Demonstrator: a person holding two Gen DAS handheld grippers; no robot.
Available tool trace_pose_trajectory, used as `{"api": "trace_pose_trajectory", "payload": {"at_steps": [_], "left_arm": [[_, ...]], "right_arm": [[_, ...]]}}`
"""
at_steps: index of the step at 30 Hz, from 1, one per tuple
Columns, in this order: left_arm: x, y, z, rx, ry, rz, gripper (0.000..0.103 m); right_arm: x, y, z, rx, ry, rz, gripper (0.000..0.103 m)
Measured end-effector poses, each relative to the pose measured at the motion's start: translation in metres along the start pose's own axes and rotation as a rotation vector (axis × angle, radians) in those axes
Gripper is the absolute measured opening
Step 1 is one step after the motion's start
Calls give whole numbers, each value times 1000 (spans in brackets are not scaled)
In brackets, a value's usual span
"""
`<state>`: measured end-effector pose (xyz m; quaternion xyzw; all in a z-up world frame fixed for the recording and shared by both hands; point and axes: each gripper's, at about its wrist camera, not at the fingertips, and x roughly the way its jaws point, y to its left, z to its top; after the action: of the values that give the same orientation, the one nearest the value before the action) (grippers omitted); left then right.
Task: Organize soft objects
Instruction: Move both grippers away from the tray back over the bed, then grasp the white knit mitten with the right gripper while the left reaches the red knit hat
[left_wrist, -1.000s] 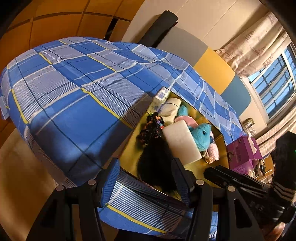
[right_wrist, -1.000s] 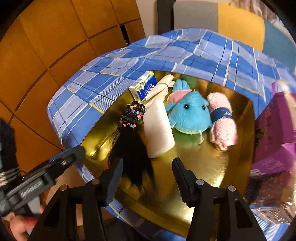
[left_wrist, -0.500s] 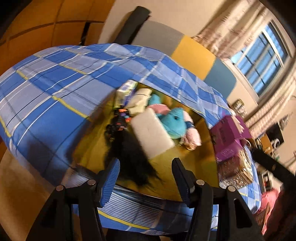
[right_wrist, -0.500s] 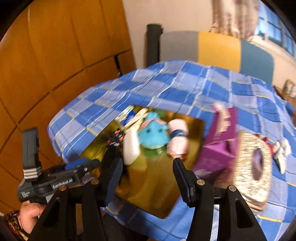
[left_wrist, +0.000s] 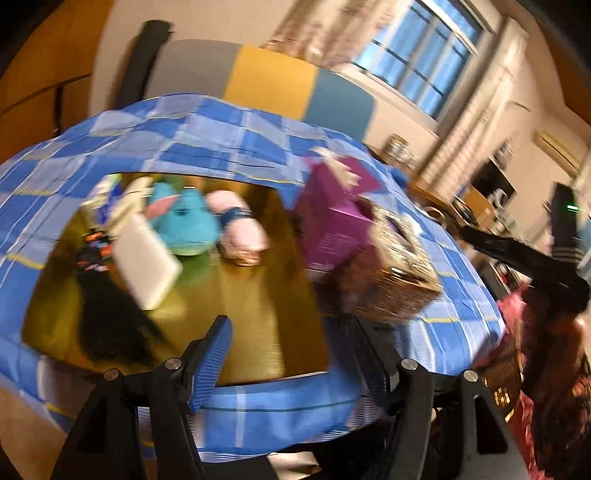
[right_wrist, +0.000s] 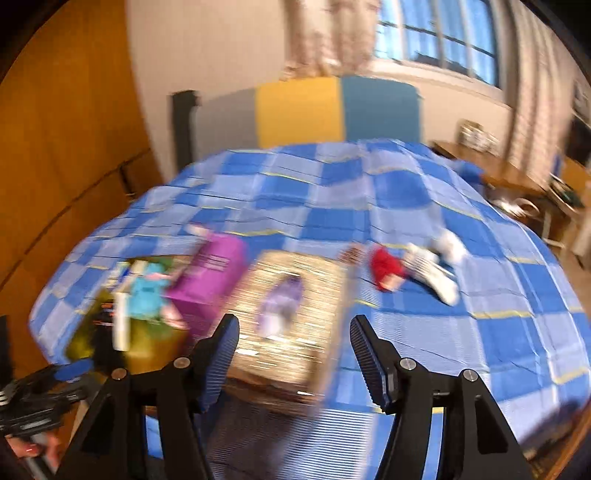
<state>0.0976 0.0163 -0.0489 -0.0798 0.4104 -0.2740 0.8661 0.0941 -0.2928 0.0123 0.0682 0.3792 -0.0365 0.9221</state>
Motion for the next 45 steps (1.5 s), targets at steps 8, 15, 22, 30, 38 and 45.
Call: {"api": "trace_pose_trajectory", "payload": {"at_steps": [8, 15, 22, 30, 38, 45], "left_arm": [[21, -63, -3, 146, 65, -87, 67], [37, -102, -1, 203, 116, -115, 67], [46, -122, 11, 207, 135, -137, 67], [56, -128, 17, 199, 150, -125, 67], [63, -138, 30, 186, 142, -144, 67], [72, -163, 43, 209, 140, -177, 67]], "right_arm": [[60, -101, -27, 55, 222, -158, 70], [83, -155, 1, 33, 181, -244, 70], [142, -181, 53, 65, 143, -216, 73], [217, -190, 74, 81, 226, -162, 73], [246, -203, 66, 128, 307, -115, 50], [203, -217, 61, 179, 288, -96, 33]]}}
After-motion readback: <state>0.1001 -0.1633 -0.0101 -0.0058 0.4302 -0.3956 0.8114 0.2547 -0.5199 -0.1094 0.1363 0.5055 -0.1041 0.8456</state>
